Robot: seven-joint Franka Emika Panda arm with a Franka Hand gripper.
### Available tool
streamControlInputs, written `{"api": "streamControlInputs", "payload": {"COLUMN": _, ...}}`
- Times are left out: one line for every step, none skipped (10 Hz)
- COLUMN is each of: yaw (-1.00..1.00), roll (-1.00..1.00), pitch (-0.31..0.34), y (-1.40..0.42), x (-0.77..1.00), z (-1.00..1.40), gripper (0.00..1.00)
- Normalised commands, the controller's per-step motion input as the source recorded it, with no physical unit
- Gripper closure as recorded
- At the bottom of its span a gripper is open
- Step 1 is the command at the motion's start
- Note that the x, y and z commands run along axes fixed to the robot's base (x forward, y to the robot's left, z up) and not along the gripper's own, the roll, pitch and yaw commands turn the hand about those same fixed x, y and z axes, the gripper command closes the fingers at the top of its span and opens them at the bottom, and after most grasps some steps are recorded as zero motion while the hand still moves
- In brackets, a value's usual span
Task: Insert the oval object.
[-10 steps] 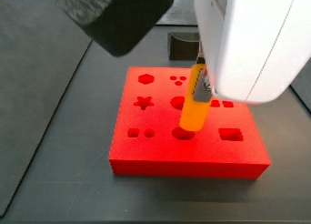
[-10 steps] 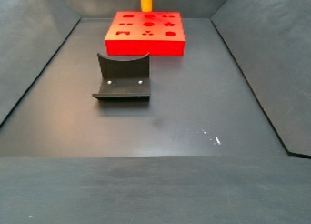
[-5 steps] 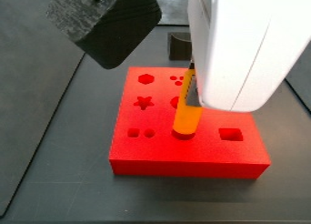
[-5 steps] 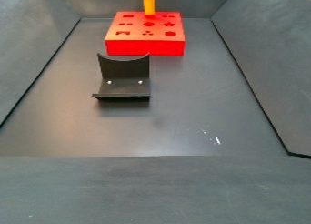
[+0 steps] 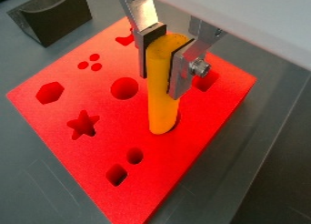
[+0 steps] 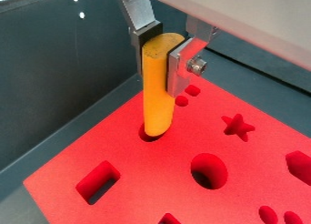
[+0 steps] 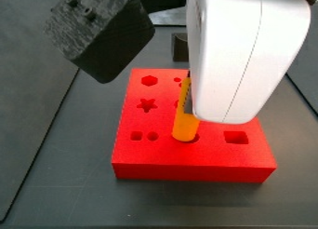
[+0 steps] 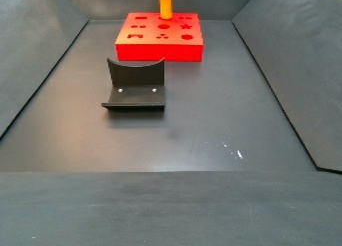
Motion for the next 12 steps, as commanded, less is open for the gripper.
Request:
{"api": "streamControlInputs", "payload": {"yaw": 0.07, "roll": 0.0, "pitch": -0.039, "y": -0.01, "x": 0.02, "z": -0.15, "gripper": 1.0}}
{"api": "streamControlInputs", "payload": {"yaw": 0.1, "roll": 0.0, "pitch": -0.013, "y": -0.04, "x": 0.24, "z": -0.13, "gripper": 1.0}}
{"api": "streamControlInputs", "payload": {"yaw": 0.08, "roll": 0.0, "pitch": -0.001, "y": -0.01, "x": 0.3, "z": -0.11, "gripper": 1.0}}
{"api": "streamControlInputs", "payload": {"yaw": 0.09, "roll": 0.0, "pitch": 0.0, "y": -0.01, "x": 0.31, "z": -0.09, "gripper": 1.0}}
{"api": "streamControlInputs", "payload": {"yaw": 0.04, "roll": 0.0, "pitch": 0.0, "y": 0.0, "x": 0.18, "z": -0.1, "gripper": 1.0}}
{"api": "streamControlInputs", "payload": {"yaw": 0.0, "roll": 0.02, "pitch": 0.0, "y": 0.0, "x": 0.0, "z": -0.06, "gripper": 1.0}}
{"api": "streamControlInputs", "payload": {"yaw": 0.0, "roll": 0.06, "pitch": 0.0, "y": 0.0, "x": -0.06, "z": -0.09, "gripper": 1.0}}
{"api": "streamControlInputs", "payload": {"yaw": -0.09, "roll": 0.13, "pitch": 0.0, "y": 0.0, "x": -0.03, "z": -0.19, "gripper": 1.0}}
{"api": "streamControlInputs", "payload": {"yaw": -0.03, "roll": 0.17, "pitch": 0.0, "y": 0.0, "x": -0.07, "z": -0.23, "gripper": 1.0}}
{"api": "streamControlInputs", "payload": {"yaw": 0.0, "roll": 0.14, "pitch": 0.0, "y": 0.0, "x": 0.0, "z": -0.19, "gripper": 1.0}}
{"api": "streamControlInputs", "payload": {"yaw": 0.0, "roll": 0.1, "pitch": 0.0, "y": -0.06, "x": 0.0, "z": -0.19, "gripper": 1.0}}
{"api": "streamControlInputs", "payload": {"yaw": 0.0, "roll": 0.1, "pitch": 0.0, "y": -0.07, "x": 0.0, "z": -0.29, "gripper": 1.0}}
